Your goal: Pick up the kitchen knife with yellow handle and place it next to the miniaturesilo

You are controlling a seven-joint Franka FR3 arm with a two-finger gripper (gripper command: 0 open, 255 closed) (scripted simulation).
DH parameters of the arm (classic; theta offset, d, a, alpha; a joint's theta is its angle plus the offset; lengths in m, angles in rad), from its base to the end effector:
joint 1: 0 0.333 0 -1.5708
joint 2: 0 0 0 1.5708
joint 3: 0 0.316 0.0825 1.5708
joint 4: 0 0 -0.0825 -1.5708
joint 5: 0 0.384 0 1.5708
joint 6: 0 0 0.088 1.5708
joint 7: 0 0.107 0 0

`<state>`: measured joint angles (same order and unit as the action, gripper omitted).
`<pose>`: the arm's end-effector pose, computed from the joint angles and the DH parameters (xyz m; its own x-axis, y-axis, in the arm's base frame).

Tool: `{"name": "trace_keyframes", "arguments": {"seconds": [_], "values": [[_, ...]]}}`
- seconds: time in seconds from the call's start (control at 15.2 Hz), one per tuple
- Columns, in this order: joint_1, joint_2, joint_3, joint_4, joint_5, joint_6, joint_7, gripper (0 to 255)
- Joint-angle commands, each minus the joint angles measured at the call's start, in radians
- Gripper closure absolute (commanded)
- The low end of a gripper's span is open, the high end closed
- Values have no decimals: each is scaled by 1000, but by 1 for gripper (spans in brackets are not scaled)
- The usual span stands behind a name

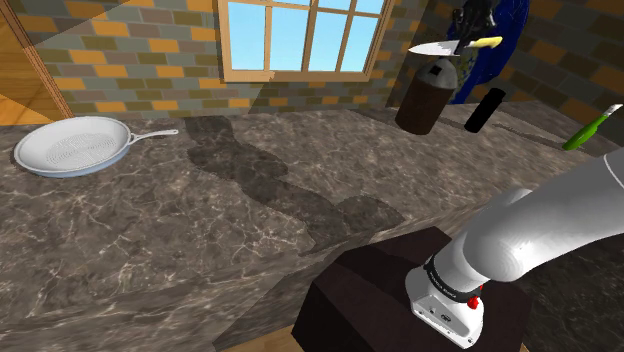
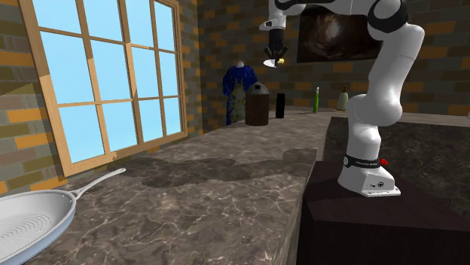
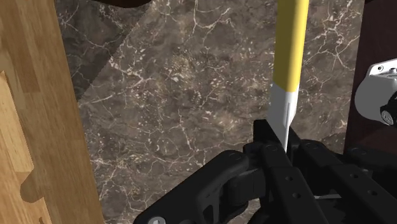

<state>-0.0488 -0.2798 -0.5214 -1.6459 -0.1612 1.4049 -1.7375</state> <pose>0.3517 -0.2990 0.6942 0.4017 0.9155 -0.0209 0.9157 -0.4019 -0.0019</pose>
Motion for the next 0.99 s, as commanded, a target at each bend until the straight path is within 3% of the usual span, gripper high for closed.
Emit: {"name": "trace_keyframes", "arguments": {"seconds": [0.0, 0.13, 0.92], "values": [[-14, 19, -41, 15, 0, 8, -58, 255], [-30, 44, -86, 43, 5, 9, -120, 255], [-41, -24, -76, -182, -29, 173, -86, 255]]}}
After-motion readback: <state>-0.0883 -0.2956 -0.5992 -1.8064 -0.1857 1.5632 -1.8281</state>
